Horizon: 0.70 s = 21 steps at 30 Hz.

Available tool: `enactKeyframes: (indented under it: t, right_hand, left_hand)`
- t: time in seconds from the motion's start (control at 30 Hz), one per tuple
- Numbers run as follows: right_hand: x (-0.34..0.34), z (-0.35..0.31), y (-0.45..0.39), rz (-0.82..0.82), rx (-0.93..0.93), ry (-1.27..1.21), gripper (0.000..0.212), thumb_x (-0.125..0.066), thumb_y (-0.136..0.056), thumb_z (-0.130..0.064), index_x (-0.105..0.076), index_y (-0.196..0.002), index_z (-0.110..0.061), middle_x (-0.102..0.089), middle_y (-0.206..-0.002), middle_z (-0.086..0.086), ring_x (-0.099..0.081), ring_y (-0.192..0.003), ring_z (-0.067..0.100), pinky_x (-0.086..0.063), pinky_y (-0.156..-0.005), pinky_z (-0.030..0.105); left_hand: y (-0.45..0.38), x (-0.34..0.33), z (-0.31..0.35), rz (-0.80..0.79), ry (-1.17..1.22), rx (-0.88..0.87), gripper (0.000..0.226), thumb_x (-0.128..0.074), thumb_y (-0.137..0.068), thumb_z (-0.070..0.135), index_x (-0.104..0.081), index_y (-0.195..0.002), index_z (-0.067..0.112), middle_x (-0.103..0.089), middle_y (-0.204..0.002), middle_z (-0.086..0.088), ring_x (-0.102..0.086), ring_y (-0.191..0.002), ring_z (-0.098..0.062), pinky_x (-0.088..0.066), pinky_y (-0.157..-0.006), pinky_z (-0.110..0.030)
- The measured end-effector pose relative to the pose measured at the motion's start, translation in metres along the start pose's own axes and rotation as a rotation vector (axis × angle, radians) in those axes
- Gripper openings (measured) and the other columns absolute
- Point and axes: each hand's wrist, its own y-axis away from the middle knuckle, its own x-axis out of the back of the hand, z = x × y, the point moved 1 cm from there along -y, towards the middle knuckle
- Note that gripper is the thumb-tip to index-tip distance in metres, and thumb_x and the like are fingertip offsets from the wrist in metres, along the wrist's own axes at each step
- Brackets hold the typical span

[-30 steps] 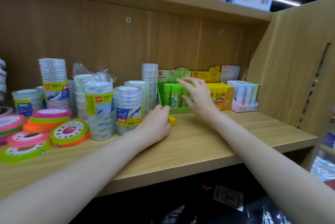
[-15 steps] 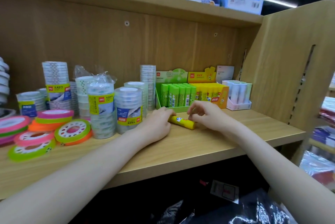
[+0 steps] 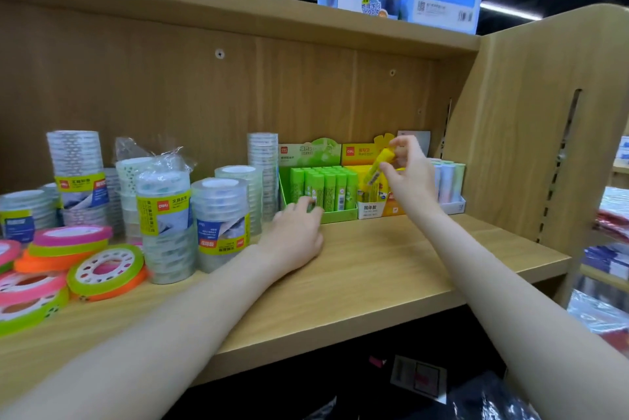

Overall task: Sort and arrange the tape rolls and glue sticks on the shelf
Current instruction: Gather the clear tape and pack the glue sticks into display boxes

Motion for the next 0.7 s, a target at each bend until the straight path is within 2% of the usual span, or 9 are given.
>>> enactKeyframes:
  t: [0.1, 0.17, 0.23, 0.37, 0.5, 0.57, 0.7]
  right_hand:
    - [-0.02, 0.012, -0.011, -0.079, 0.1, 0.219, 0.019, -0.061, -0.087, -0.009, -0.055, -0.105, -0.009, -0.058, -0.093, 0.002, -0.055, -0.09, 0.022, -0.043, -0.079, 0.032]
    - [-0.032, 0.02, -0.01, -0.174, 0.152, 0.413, 0.019, -0.06, -0.088, -0.014, -0.057, -0.106, -0.008, -0.058, -0.106, 0.01, -0.048, -0.105, 0.027, -0.037, -0.084, 0.033]
    - [-0.035, 0.023, -0.009, -0.175, 0.166, 0.535, 0.021, -0.06, -0.088, -0.019, -0.059, -0.107, -0.009, -0.05, -0.119, 0.01, -0.039, -0.115, 0.027, -0.032, -0.091, 0.035]
    - [-0.033, 0.022, -0.003, -0.137, 0.116, 0.557, 0.024, -0.057, -0.089, -0.017, -0.059, -0.112, -0.014, -0.044, -0.129, 0.006, -0.034, -0.122, 0.026, -0.03, -0.095, 0.039]
    - [-0.035, 0.022, 0.01, -0.282, 0.126, 0.709, 0.049, -0.05, -0.09, -0.012, -0.037, -0.137, -0.021, -0.036, -0.141, 0.001, -0.028, -0.129, 0.025, -0.03, -0.098, 0.041]
    - [-0.034, 0.02, 0.011, -0.274, 0.128, 0.731, 0.051, -0.048, -0.091, -0.01, -0.034, -0.139, -0.02, -0.035, -0.142, 0.0, -0.029, -0.13, 0.024, -0.029, -0.099, 0.041]
    - [-0.032, 0.015, 0.007, -0.283, 0.095, 0.715, 0.045, -0.045, -0.091, -0.008, -0.042, -0.135, -0.018, -0.04, -0.137, 0.002, -0.032, -0.128, 0.025, -0.029, -0.099, 0.042]
  left_hand:
    - [-0.003, -0.003, -0.006, -0.04, 0.015, 0.024, 0.052, -0.039, -0.093, 0.022, -0.03, -0.144, 0.013, -0.023, -0.153, -0.005, -0.03, -0.136, -0.025, -0.024, -0.11, -0.04]
    - [-0.004, -0.004, -0.008, -0.059, 0.036, 0.029, 0.053, -0.038, -0.094, 0.023, -0.028, -0.145, 0.014, -0.023, -0.154, -0.005, -0.029, -0.137, -0.025, -0.024, -0.111, -0.04]
    - [-0.005, -0.005, -0.007, -0.072, 0.053, 0.026, 0.052, -0.037, -0.094, 0.023, -0.028, -0.145, 0.014, -0.022, -0.154, -0.007, -0.028, -0.137, -0.027, -0.025, -0.111, -0.042]
    - [-0.004, -0.005, -0.007, -0.051, 0.048, 0.045, 0.049, -0.038, -0.094, 0.022, -0.033, -0.143, 0.015, -0.02, -0.154, -0.007, -0.019, -0.138, -0.031, -0.021, -0.112, -0.044]
    - [-0.002, -0.006, -0.006, -0.026, 0.026, 0.088, 0.045, -0.038, -0.095, 0.023, -0.039, -0.139, 0.015, -0.018, -0.154, -0.008, -0.009, -0.14, -0.035, -0.016, -0.113, -0.047]
    - [-0.001, -0.006, -0.006, -0.053, 0.039, 0.111, 0.045, -0.037, -0.095, 0.024, -0.039, -0.138, 0.014, -0.02, -0.152, -0.011, -0.013, -0.138, -0.037, -0.019, -0.111, -0.048]
    - [0.0, -0.006, -0.007, -0.094, 0.07, 0.138, 0.045, -0.036, -0.095, 0.025, -0.039, -0.138, 0.014, -0.025, -0.149, -0.014, -0.024, -0.134, -0.037, -0.025, -0.109, -0.047]
